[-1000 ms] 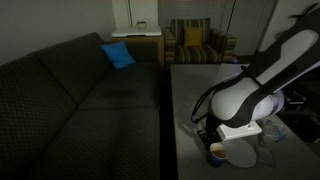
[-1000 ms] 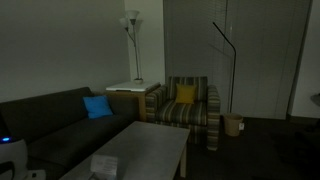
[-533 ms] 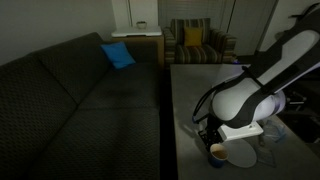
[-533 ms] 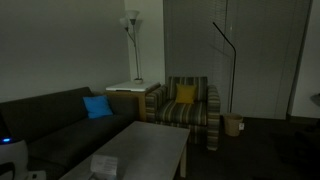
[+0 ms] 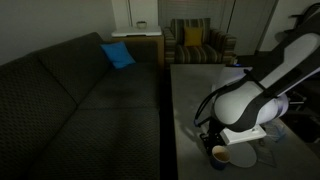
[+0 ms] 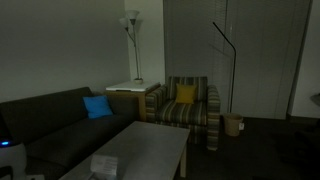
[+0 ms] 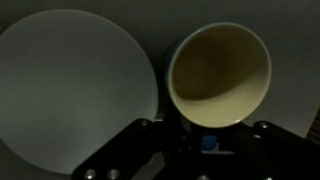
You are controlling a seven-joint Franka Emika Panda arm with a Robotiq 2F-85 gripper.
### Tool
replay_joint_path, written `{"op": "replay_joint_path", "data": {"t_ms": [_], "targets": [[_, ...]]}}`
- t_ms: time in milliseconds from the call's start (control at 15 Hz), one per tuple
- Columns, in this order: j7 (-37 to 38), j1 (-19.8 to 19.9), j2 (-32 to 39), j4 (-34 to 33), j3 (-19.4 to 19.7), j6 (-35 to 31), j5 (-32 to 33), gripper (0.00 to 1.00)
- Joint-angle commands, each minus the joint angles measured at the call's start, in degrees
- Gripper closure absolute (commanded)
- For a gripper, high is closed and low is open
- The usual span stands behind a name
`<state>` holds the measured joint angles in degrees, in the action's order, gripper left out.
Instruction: Take the cup on the plate and put it on the table
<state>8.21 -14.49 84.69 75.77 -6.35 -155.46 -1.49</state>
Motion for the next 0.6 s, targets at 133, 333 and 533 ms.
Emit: {"op": "replay_joint_path", "data": {"t_ms": [133,333,533], "targets": [[-1.58,0.87,0.0,0.38,-0.58,-1.53,-0.7,0.21],[-1.8,0.48,-0.07,-0.37,-0.45,-3.06,-0.36,0.02],[-4.01,0.3,-0.2,-0.81,-1.27,-8.26,0.4,0.0]]}}
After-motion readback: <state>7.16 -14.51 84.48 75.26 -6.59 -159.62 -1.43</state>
